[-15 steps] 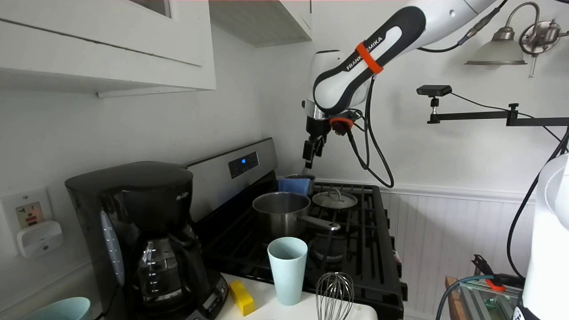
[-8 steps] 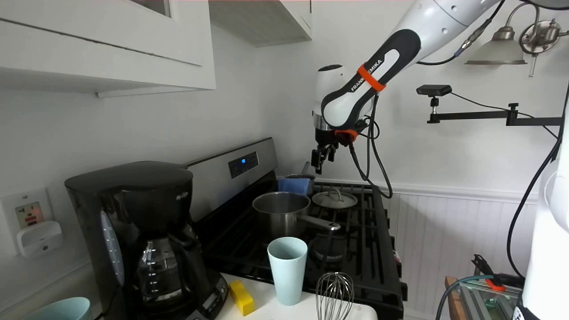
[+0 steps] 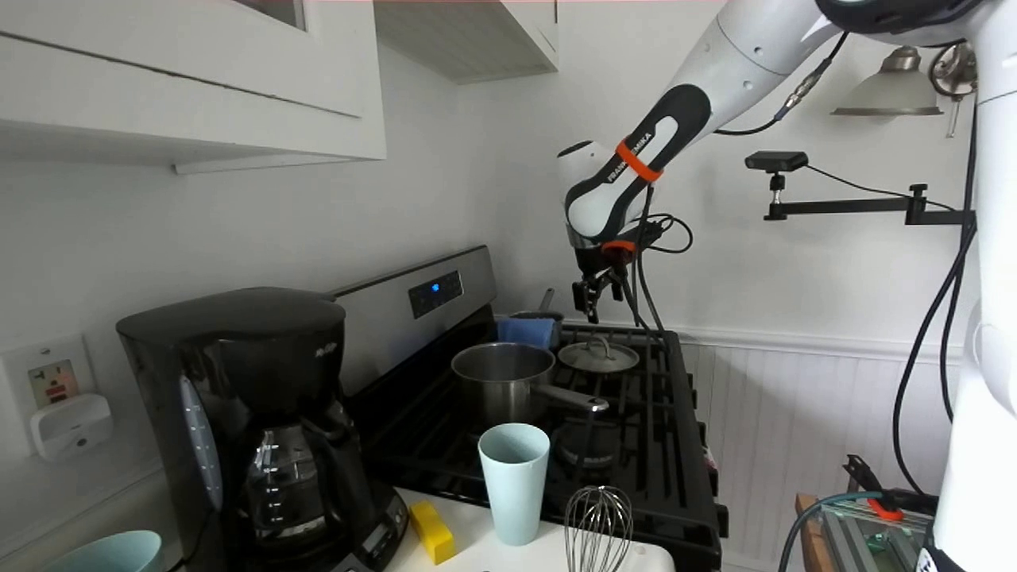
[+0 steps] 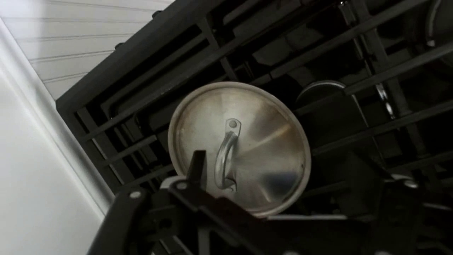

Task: Open the pot, pour the content of the cup into it, then close the pot

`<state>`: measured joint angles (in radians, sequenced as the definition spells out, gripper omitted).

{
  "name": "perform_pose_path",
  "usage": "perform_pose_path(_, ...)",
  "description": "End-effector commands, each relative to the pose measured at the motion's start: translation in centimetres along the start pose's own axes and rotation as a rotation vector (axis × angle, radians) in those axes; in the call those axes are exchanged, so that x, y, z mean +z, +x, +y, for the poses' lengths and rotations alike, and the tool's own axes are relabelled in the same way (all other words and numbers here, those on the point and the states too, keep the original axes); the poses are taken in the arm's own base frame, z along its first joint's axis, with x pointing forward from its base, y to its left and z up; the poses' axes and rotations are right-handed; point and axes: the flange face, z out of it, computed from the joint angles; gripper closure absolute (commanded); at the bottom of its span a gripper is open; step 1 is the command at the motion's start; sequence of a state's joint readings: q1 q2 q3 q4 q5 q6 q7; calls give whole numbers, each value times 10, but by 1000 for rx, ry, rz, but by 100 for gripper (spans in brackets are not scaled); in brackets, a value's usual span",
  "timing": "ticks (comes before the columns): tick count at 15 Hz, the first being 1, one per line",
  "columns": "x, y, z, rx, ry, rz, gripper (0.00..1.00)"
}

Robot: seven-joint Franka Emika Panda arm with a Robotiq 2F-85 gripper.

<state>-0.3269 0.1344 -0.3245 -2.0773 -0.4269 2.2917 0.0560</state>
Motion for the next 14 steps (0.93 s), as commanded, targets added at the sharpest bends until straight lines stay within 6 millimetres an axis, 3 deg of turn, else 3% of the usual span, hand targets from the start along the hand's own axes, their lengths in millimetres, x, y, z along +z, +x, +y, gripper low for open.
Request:
perform_pose_path(1, 29, 23, 24, 39, 41, -60, 0)
perform_pose_path(9, 96, 40, 66, 119, 230, -73, 0)
perform_pose_path(14, 117, 51, 84, 151, 342, -12, 0)
